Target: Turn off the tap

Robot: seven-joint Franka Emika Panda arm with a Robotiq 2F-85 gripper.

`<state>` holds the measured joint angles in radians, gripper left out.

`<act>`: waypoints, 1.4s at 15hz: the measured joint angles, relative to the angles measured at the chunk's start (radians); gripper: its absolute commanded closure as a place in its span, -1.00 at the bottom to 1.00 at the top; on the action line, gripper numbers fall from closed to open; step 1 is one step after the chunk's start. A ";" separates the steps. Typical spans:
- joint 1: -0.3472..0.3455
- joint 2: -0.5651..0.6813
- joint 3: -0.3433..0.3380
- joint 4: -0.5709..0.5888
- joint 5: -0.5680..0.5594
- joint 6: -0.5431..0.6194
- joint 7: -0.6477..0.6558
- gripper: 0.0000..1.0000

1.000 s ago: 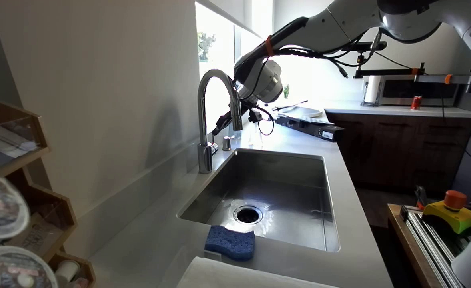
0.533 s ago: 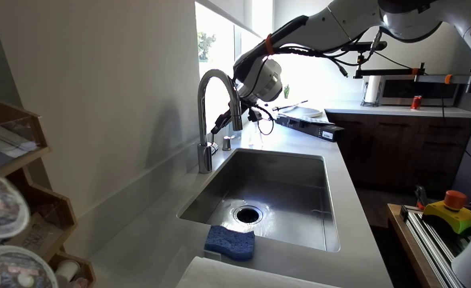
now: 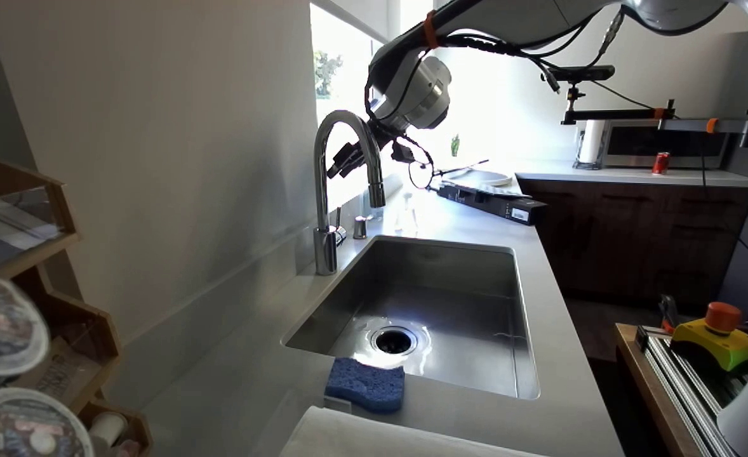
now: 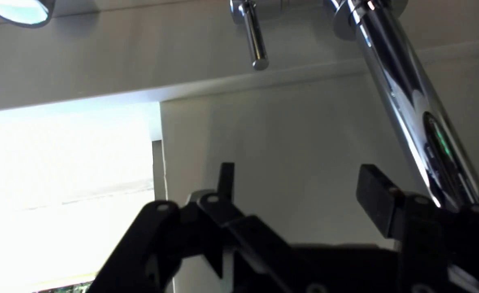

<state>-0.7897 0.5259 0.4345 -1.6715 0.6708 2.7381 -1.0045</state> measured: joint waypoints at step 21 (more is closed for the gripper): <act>0.338 -0.227 -0.500 -0.142 -0.291 -0.315 0.240 -1.00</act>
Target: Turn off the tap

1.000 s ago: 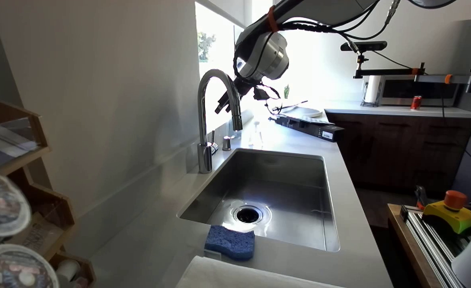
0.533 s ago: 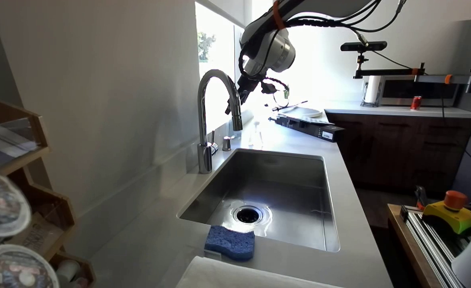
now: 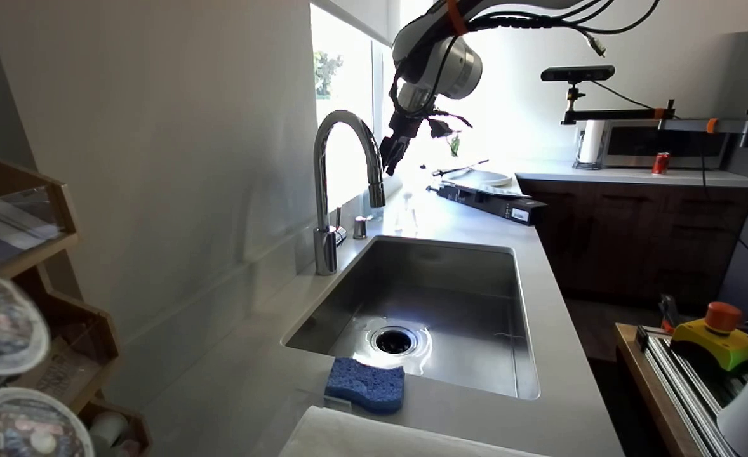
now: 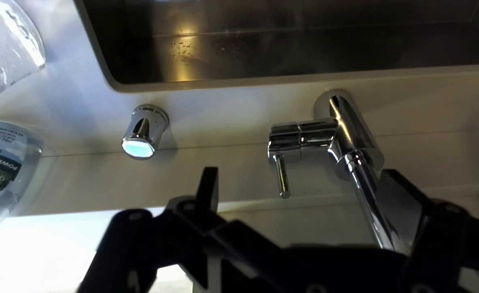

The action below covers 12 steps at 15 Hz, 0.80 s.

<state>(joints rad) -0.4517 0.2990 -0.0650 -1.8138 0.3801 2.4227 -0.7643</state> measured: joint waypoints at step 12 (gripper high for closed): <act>0.056 -0.110 -0.071 -0.104 -0.069 -0.069 0.041 -1.00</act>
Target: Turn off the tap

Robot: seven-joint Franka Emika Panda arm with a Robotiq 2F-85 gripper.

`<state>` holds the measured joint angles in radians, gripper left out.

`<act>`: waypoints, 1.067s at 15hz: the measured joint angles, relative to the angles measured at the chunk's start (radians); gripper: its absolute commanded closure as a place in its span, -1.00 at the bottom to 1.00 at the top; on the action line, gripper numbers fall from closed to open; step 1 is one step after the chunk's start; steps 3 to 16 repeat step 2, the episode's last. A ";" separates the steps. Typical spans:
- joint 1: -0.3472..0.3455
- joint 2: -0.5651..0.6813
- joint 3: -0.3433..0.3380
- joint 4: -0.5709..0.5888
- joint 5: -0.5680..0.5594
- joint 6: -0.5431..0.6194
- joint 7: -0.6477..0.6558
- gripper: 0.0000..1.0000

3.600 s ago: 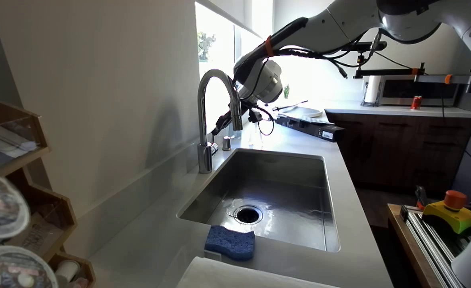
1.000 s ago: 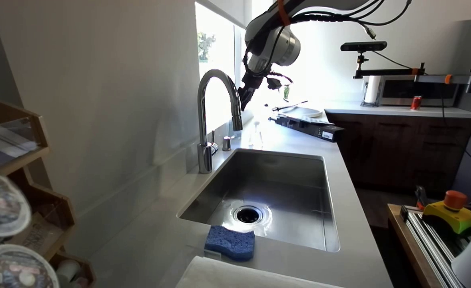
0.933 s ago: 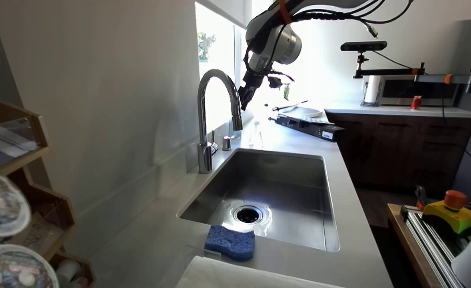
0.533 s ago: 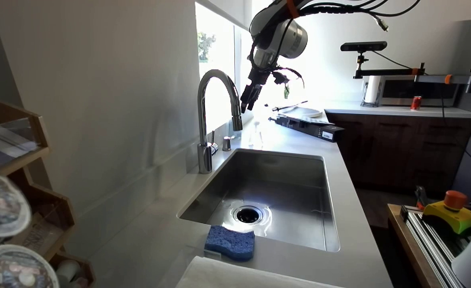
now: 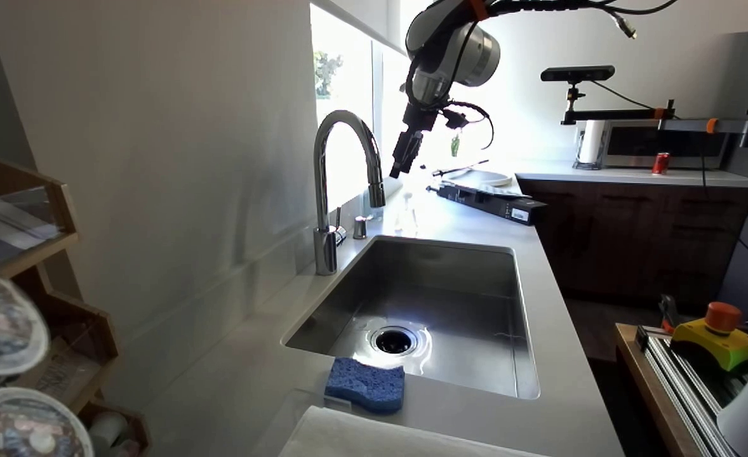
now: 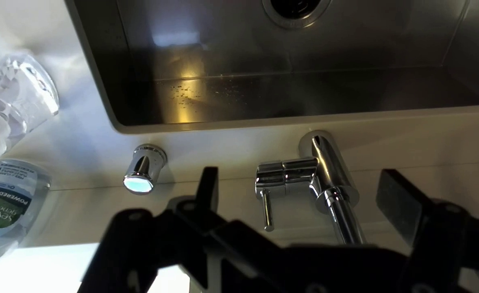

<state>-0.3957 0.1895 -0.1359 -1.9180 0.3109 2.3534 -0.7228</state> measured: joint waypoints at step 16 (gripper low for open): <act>0.004 -0.008 -0.003 -0.008 -0.001 0.000 0.001 -1.00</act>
